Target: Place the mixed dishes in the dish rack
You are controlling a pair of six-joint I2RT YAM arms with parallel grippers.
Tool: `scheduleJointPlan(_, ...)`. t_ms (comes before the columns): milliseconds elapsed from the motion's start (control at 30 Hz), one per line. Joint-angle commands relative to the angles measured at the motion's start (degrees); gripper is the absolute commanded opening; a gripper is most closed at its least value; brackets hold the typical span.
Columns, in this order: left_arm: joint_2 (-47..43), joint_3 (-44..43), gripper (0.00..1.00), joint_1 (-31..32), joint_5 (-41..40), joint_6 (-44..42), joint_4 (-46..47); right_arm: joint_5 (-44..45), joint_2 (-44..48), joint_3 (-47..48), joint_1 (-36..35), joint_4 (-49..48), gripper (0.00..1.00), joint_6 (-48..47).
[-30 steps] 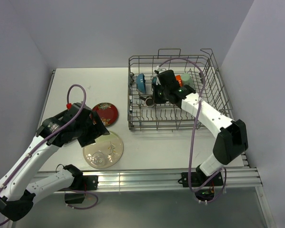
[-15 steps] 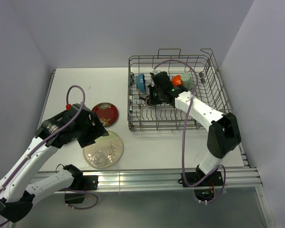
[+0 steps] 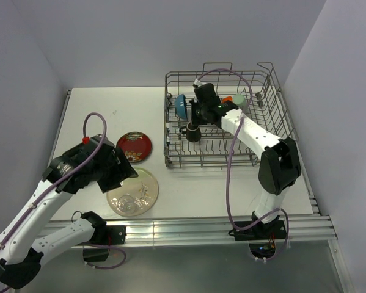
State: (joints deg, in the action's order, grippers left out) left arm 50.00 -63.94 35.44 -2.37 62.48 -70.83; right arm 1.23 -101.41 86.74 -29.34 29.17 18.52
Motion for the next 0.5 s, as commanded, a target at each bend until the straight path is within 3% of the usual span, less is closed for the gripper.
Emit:
scheduleJointPlan(0, 0.54, 1.18, 0.77, -0.11, 0.88, 0.36, 0.16, 1.23, -2.13, 1.68, 0.69, 1.86, 0.0, -1.21)
scheduleJointPlan(133, 0.71, 3.64, 0.78, -0.02, 0.35, 0.54, 0.34, 0.35, 2.78, -2.89, 0.69, -2.79, 0.0, -1.3)
scheduleJointPlan(367, 0.28, 8.83, 0.77, -0.11, -0.09, 1.5, 2.89, -2.37, 11.39, -3.68, 0.52, -2.89, 0.01, -0.51)
scheduleJointPlan(433, 0.54, 10.41, 0.77, -0.11, -0.18, 1.51, 3.32, -2.64, 13.42, -3.42, 0.43, -2.19, 0.13, 0.02)
scheduleJointPlan(467, 0.63, 10.94, 0.77, -0.11, -0.26, 1.51, 3.68, -2.64, 15.34, -3.24, 0.34, -1.4, 0.28, 0.11)
